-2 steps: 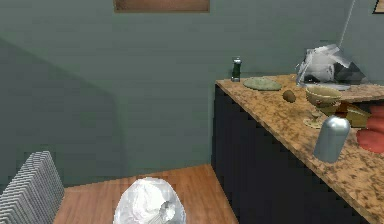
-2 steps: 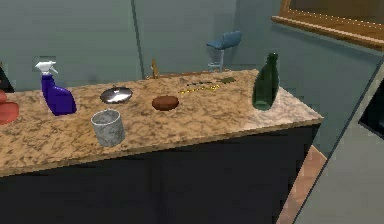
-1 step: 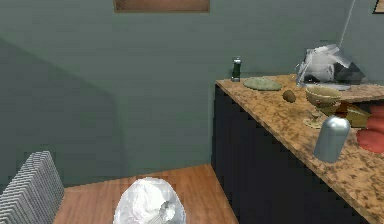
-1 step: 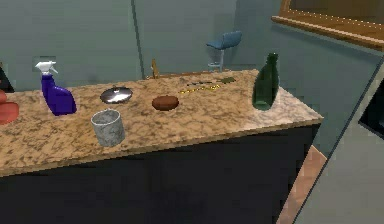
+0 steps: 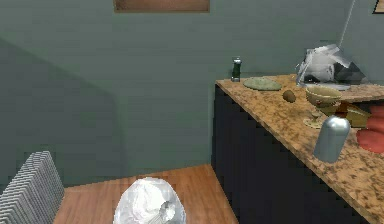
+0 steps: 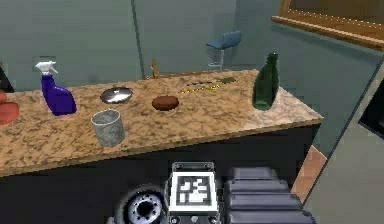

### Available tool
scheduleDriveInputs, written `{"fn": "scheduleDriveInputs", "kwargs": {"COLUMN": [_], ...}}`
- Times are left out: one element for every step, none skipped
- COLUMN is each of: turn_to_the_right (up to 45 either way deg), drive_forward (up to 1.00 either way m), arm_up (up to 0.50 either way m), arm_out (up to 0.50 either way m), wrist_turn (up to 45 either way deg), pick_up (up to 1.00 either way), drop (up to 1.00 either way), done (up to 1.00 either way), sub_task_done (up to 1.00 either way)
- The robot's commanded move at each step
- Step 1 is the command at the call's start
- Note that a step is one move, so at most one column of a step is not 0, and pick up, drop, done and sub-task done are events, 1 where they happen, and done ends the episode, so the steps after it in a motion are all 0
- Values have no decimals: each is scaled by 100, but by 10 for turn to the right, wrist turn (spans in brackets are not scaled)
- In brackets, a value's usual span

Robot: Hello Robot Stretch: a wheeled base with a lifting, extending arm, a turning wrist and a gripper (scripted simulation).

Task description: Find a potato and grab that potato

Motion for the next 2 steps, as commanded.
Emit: {"fn": "scheduleDriveInputs", "kwargs": {"turn_to_the_right": [0, 0], "drive_forward": [0, 0], "arm_up": [0, 0], "arm_out": [50, 0], "wrist_turn": [0, 450], "pick_up": [0, 0], "drop": [0, 0], "done": [0, 0], "sub_task_done": [0, 0]}}
